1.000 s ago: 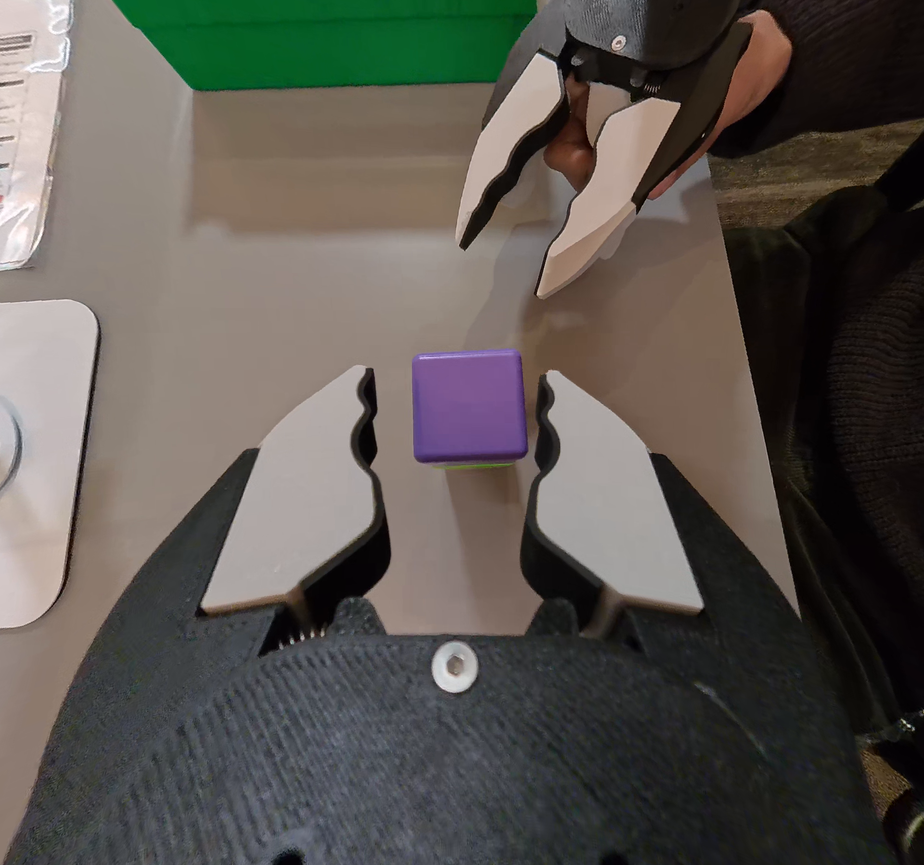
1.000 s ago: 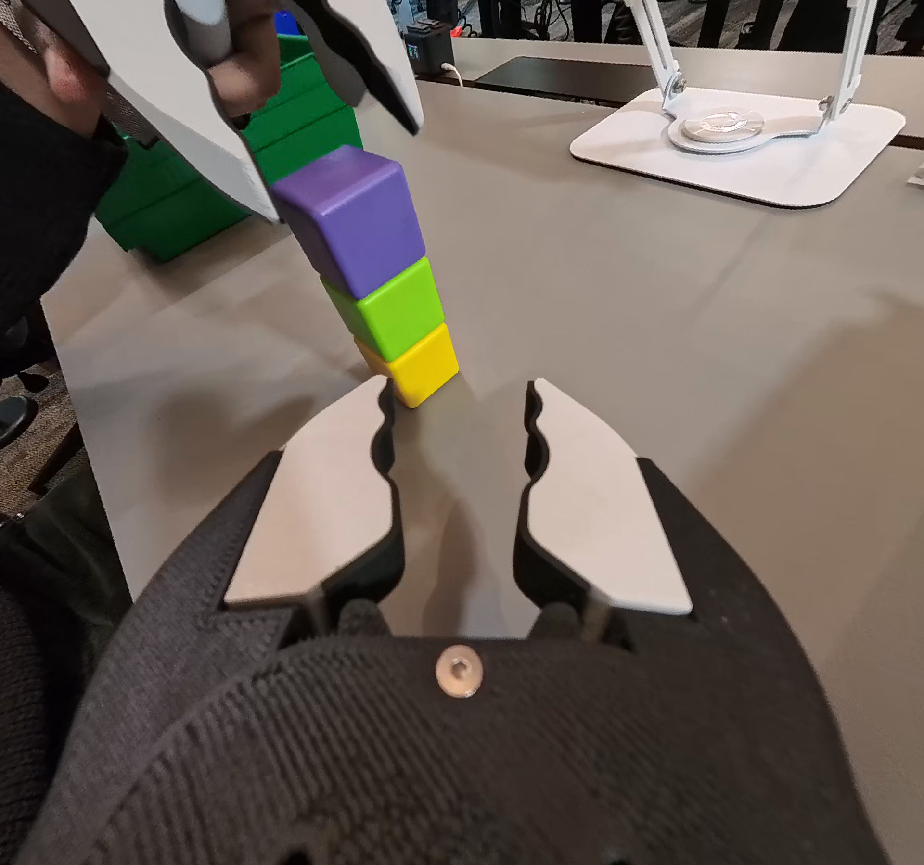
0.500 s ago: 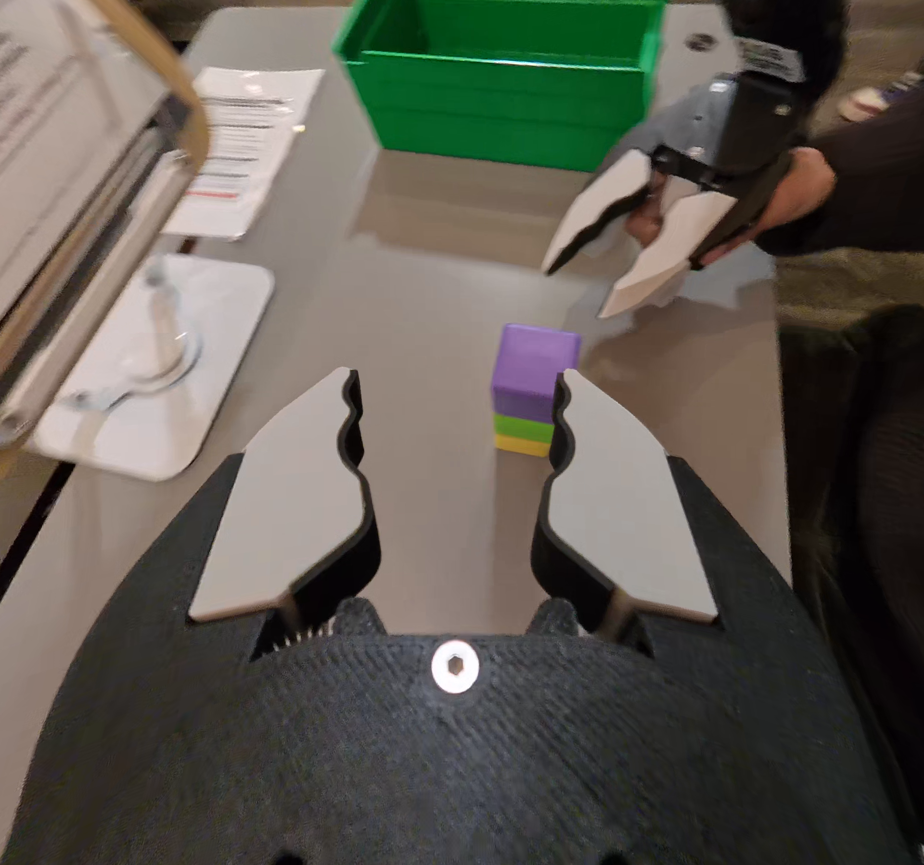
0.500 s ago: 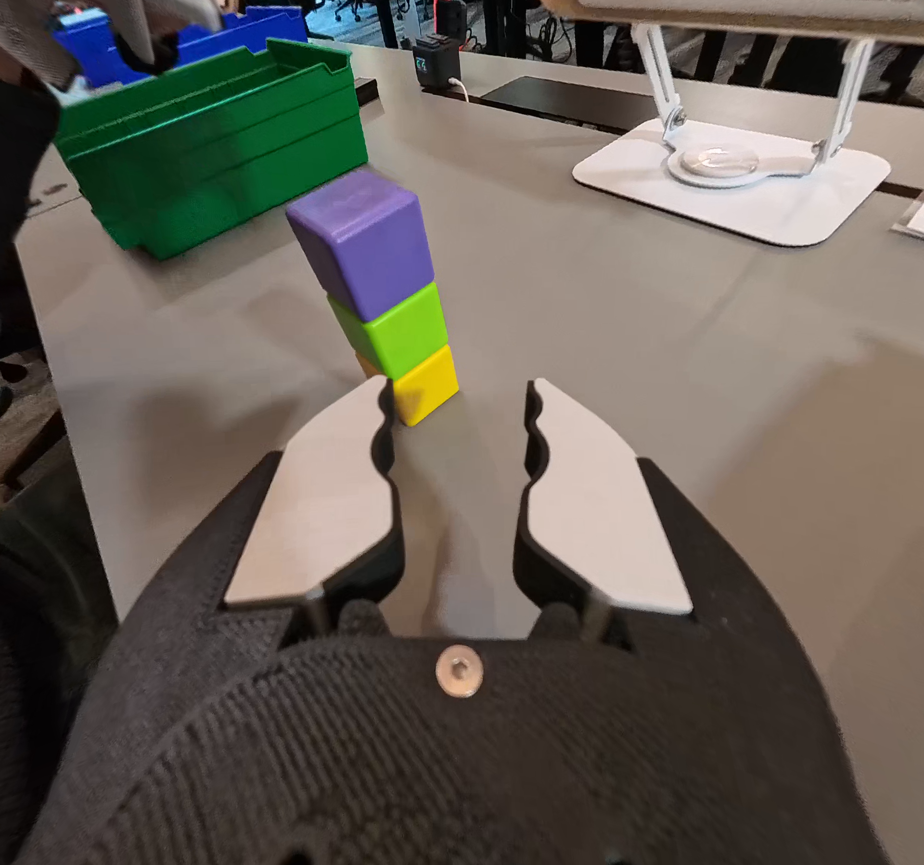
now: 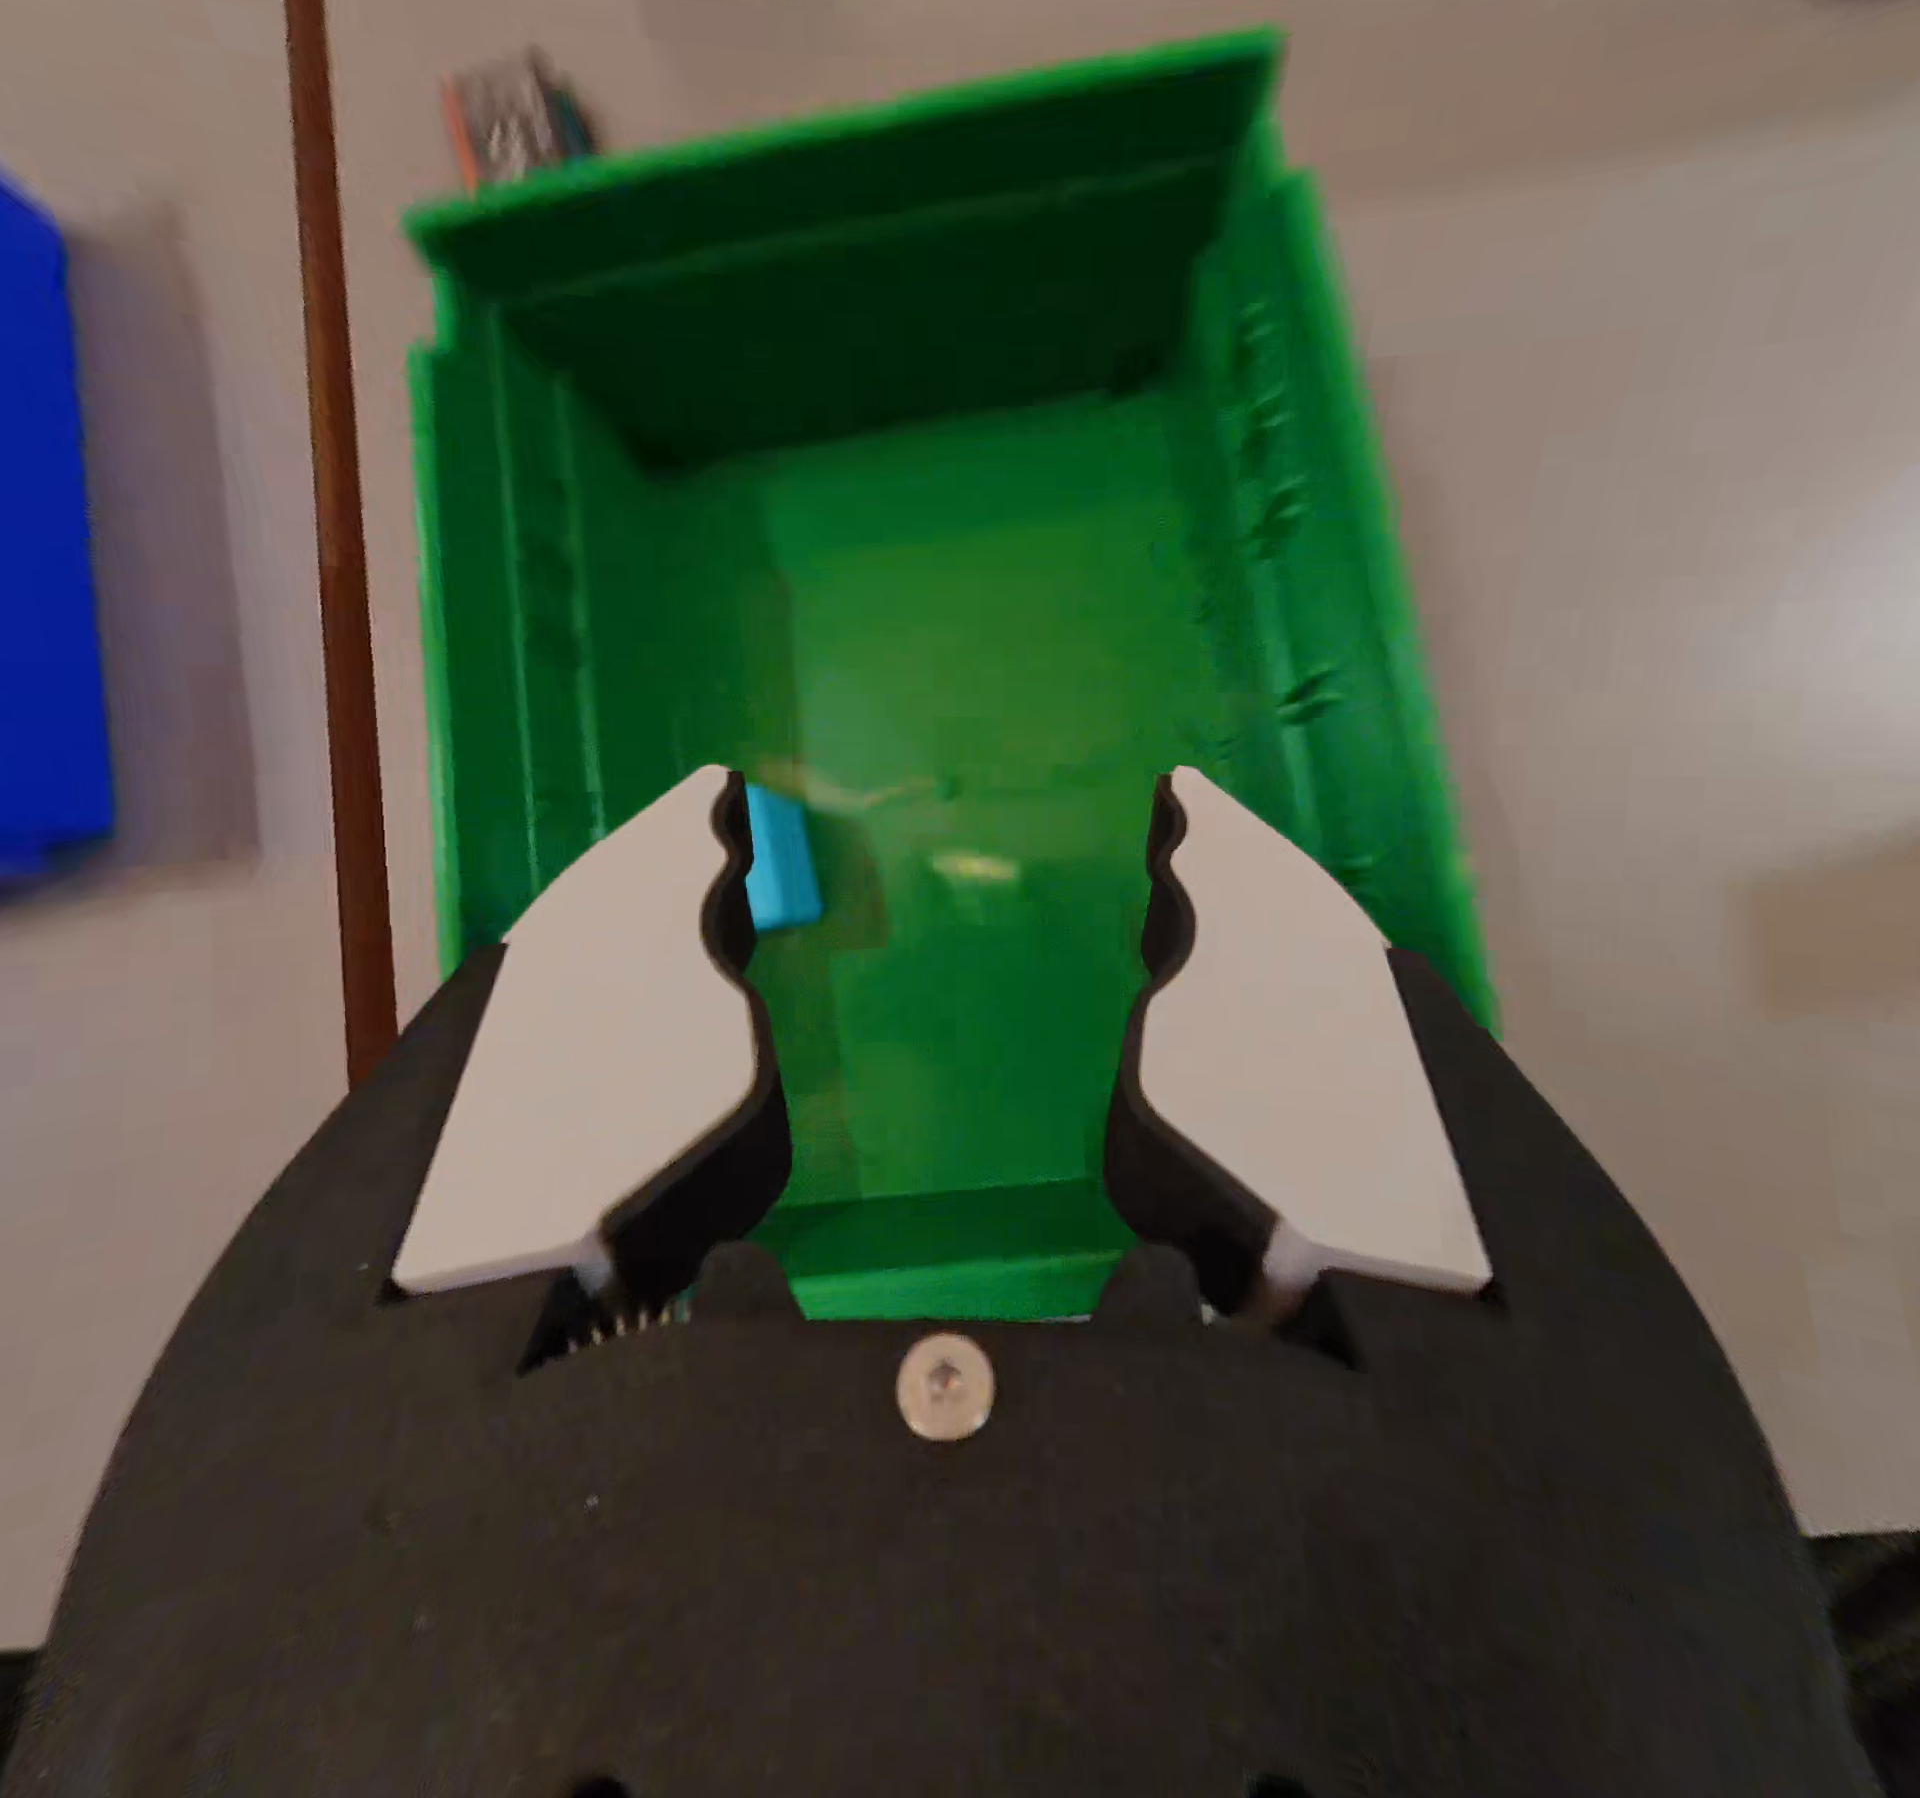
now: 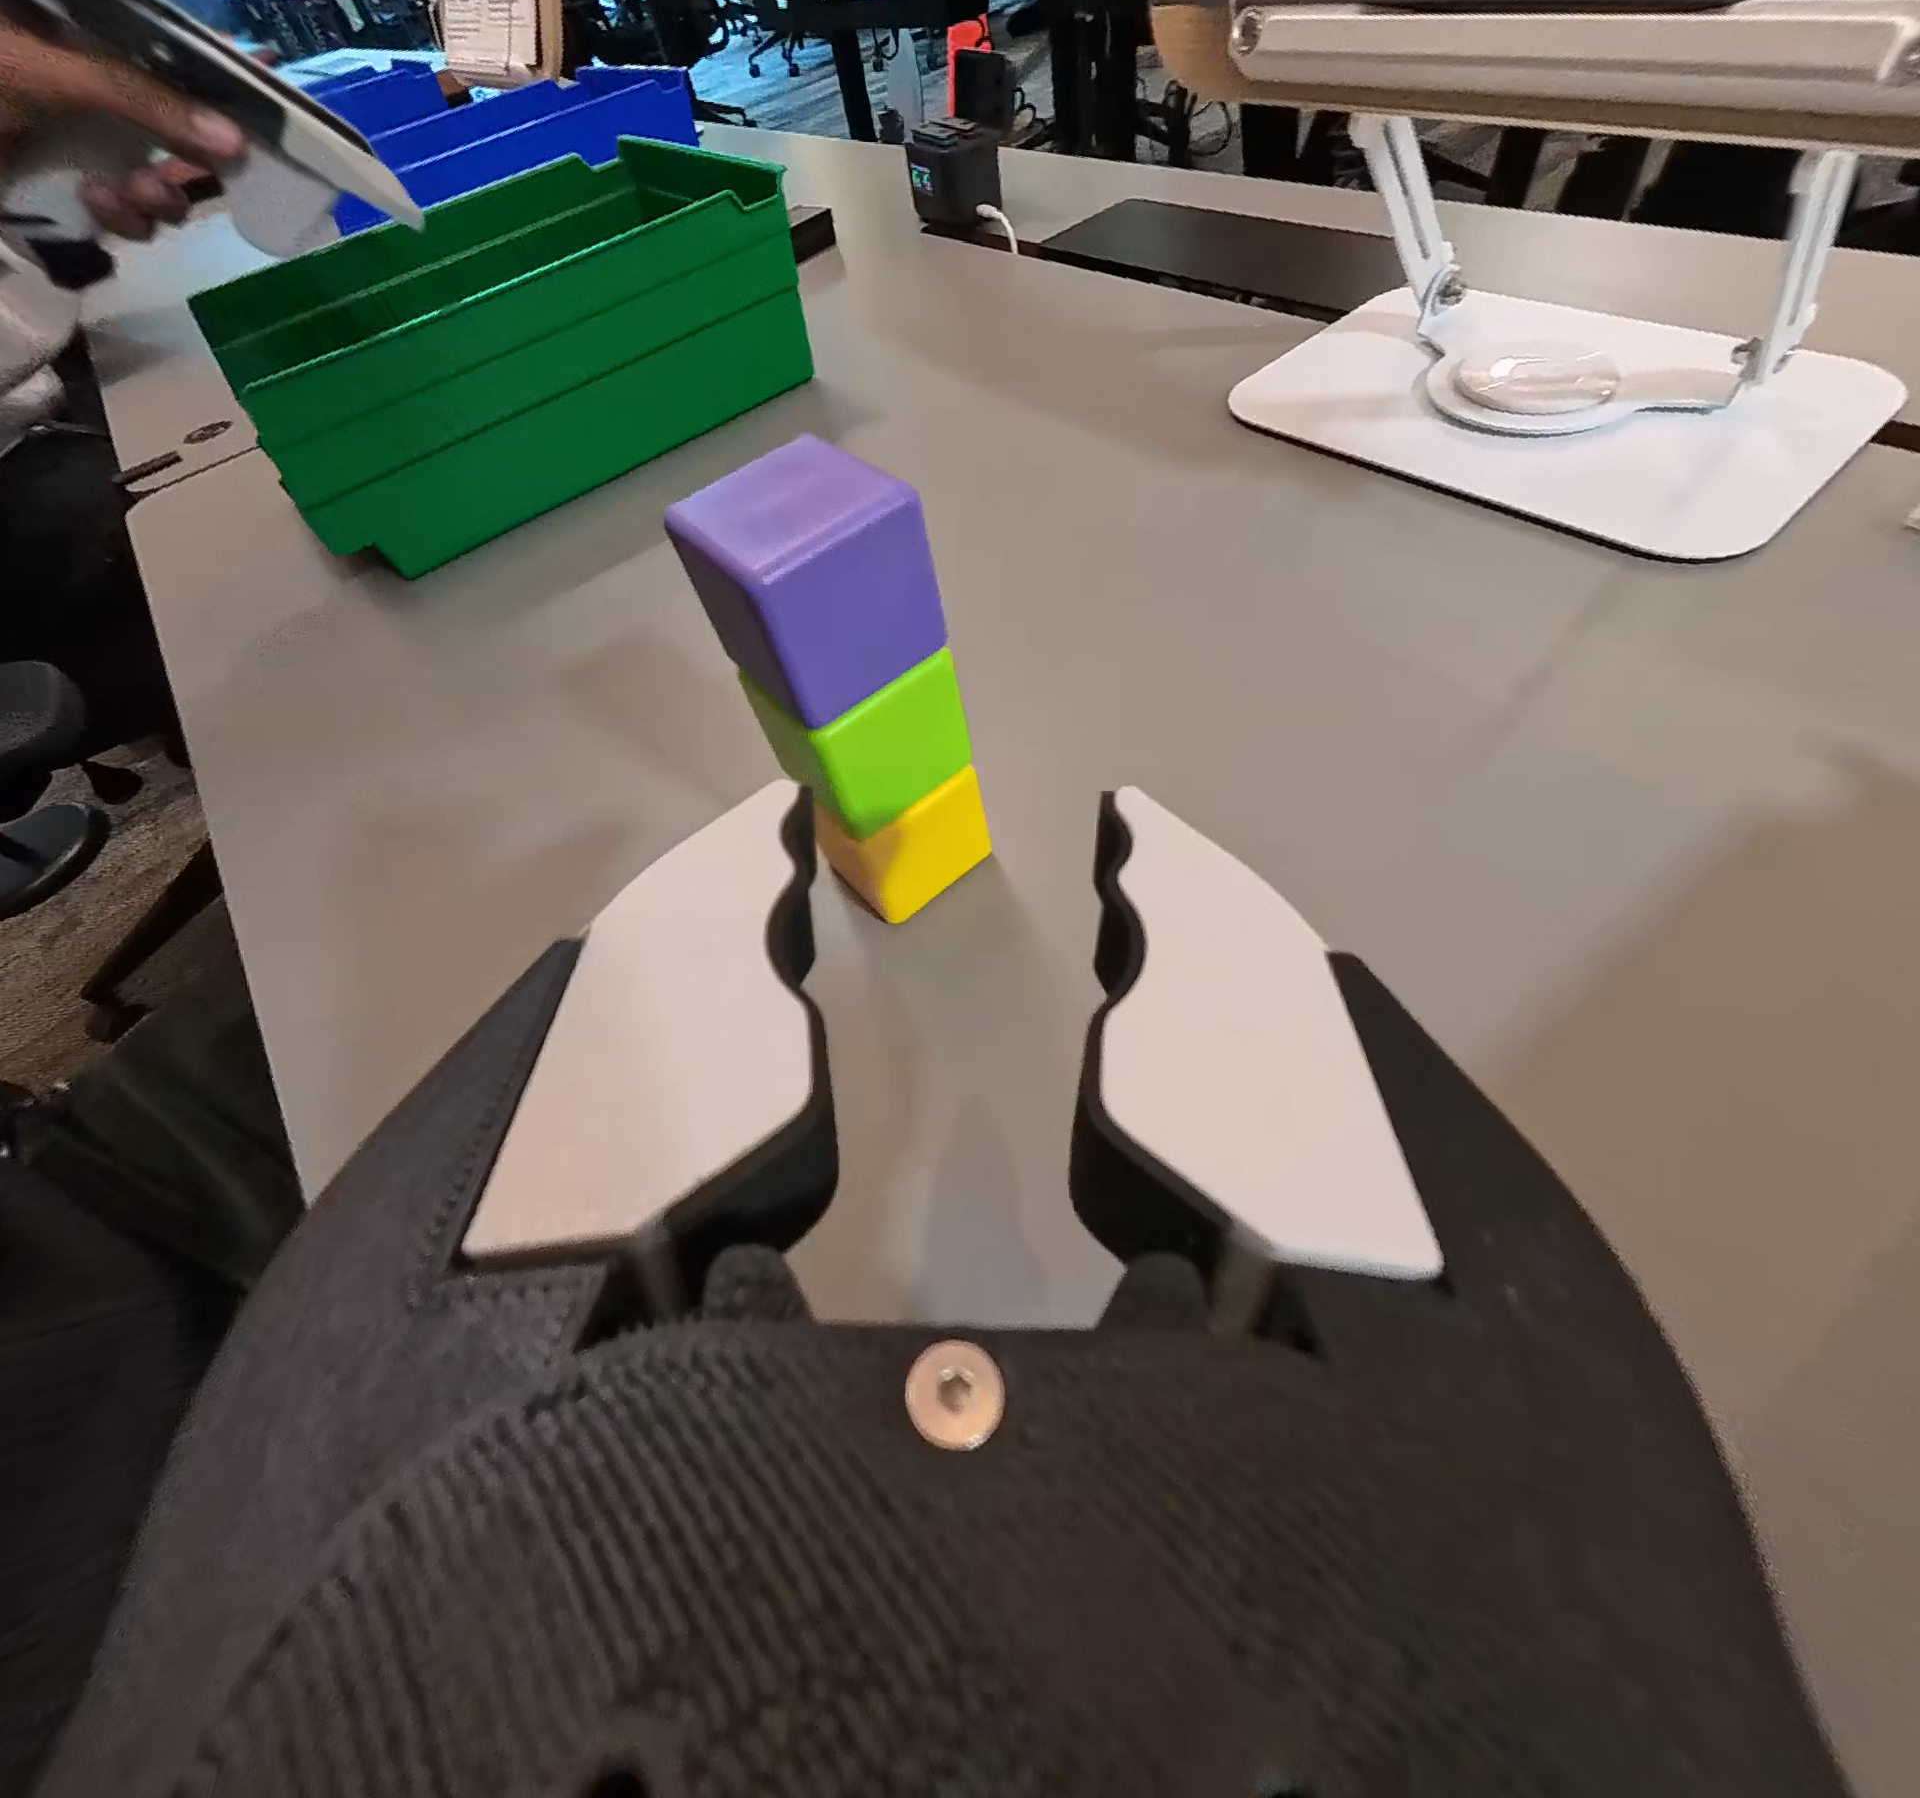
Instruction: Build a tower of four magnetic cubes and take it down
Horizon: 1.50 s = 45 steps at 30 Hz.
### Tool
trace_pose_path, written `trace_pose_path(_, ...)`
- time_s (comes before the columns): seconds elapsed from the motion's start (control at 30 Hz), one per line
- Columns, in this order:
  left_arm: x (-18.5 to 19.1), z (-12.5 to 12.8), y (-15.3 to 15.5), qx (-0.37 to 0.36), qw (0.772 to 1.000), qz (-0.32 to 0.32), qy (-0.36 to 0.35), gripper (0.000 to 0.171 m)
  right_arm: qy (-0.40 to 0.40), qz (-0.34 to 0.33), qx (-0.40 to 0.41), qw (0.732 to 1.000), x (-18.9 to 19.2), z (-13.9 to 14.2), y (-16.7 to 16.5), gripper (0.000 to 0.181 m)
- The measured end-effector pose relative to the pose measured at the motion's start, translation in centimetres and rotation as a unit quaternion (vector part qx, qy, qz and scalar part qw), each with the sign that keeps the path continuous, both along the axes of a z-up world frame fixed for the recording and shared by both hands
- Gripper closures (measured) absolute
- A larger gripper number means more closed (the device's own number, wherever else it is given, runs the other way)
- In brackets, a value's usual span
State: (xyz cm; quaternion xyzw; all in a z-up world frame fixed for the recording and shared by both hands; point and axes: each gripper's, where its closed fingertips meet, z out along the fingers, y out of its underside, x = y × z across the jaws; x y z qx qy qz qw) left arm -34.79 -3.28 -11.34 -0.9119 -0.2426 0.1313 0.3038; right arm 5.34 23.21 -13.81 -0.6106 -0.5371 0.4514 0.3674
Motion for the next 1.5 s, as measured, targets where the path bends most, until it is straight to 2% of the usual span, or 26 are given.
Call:
trace_pose_path(0.13, -2.6, -4.5, -2.1, -0.009, 0.997, 0.055, -0.047, 0.097, -0.001, 0.012, -0.001, 1.000, -0.4, 0.0, -0.8, 0.129)
trace_pose_path(0.23, -3.5, -6.9, -2.5, -0.037, 0.996, 0.070, -0.045, 0.098, 0.002, 0.012, 0.000, 1.000, -0.4, 0.2, -0.8, 0.129)
trace_pose_path(0.47, -4.7, -8.5, -3.2, -0.118, 0.990, 0.074, 0.030, 0.099, 0.011, 0.008, -0.032, 0.999, 0.0, 0.1, -0.3, 0.129)
trace_pose_path(0.57, -4.6, -9.4, -3.6, -0.145, 0.986, 0.079, 0.035, 0.097, 0.011, 0.007, -0.039, 0.999, 0.1, -0.1, -0.1, 0.129)
trace_pose_path(0.73, -4.3, -9.3, -3.1, -0.124, 0.989, 0.074, 0.033, 0.098, 0.010, 0.006, -0.042, 0.999, 0.3, -0.2, 0.0, 0.130)
trace_pose_path(0.9, -1.9, -8.2, -1.2, -0.047, 0.997, 0.036, -0.049, 0.101, 0.009, 0.009, -0.046, 0.999, 0.2, -0.4, -0.1, 0.130)
trace_pose_path(0.93, -2.1, -7.9, -1.3, -0.043, 0.997, 0.043, -0.039, 0.101, 0.008, 0.010, -0.046, 0.999, 0.2, -0.4, -0.1, 0.130)
trace_pose_path(1.03, -4.5, -7.6, -3.2, -0.101, 0.991, 0.079, 0.050, 0.102, 0.007, 0.010, -0.050, 0.999, 0.2, -0.5, -0.2, 0.130)
trace_pose_path(1.17, -4.9, -9.8, -4.5, -0.181, 0.977, 0.088, 0.071, 0.099, 0.008, 0.011, -0.051, 0.999, 0.1, -0.5, -0.3, 0.130)
trace_pose_path(1.23, -5.5, -9.9, -5.0, -0.210, 0.967, 0.094, 0.111, 0.107, 0.008, 0.011, -0.049, 0.999, 0.1, -0.4, -0.4, 0.130)
trace_pose_path(1.33, -5.3, -9.8, -4.6, -0.195, 0.970, 0.098, 0.108, 0.107, 0.008, 0.011, -0.047, 0.999, 0.1, -0.4, -0.5, 0.130)
trace_pose_path(1.5, -3.3, -9.1, -2.9, -0.113, 0.991, 0.068, 0.030, 0.106, 0.010, 0.012, -0.051, 0.999, 0.1, -0.3, -0.4, 0.130)
